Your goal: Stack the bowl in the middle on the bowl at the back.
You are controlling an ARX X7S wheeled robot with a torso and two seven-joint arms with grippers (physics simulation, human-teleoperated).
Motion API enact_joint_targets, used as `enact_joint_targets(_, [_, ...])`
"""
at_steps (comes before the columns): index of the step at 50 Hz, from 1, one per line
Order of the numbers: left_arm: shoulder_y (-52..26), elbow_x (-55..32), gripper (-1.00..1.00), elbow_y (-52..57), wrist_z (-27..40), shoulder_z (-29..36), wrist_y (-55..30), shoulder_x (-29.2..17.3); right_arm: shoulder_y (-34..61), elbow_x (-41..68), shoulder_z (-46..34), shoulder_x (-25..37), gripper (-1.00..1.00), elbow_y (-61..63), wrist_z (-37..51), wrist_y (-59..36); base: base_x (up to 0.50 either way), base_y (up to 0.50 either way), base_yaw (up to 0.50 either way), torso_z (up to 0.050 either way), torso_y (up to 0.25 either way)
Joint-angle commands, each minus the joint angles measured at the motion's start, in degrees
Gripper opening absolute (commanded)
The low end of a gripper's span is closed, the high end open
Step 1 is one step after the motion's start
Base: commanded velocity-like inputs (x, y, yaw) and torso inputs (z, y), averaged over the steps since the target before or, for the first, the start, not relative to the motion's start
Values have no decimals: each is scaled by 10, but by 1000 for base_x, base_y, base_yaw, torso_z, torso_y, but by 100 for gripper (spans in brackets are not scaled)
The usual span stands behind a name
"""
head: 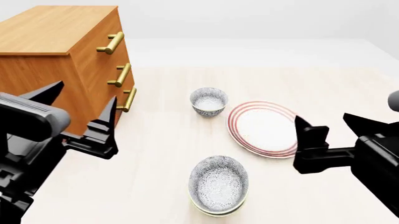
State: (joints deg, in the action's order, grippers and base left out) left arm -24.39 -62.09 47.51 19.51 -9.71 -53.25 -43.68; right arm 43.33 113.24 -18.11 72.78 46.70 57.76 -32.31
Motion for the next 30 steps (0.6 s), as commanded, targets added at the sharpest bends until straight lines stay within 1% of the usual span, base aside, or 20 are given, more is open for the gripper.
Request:
enact_joint_targets(1, [0, -17, 100, 3, 5, -12, -6, -9, -9, -4, 18, 17, 100, 13, -10, 9, 0, 0, 0, 0, 0])
enact_joint_targets(10, [0, -18, 100, 3, 9, -13, -4, -10, -6, -7, 20, 15, 100, 8, -14, 7, 0, 0, 0, 0, 0])
enact_joint_targets(18, [-2, -25, 100, 4, 13, -16, -5, -13, -13, -3, 30, 26, 100, 11, -20, 14, 0, 0, 0, 0, 0])
enact_joint_targets(26, [-3, -28, 100, 0, 15, -26, -6, -25, -18, -12, 35, 30, 100, 11, -20, 15, 0, 0, 0, 0, 0])
enact_joint_targets(30, [-9, -29, 100, -7, 15, -29, -7, -31, -32, -11, 50, 53, 100, 18, -21, 27, 0, 0, 0, 0, 0])
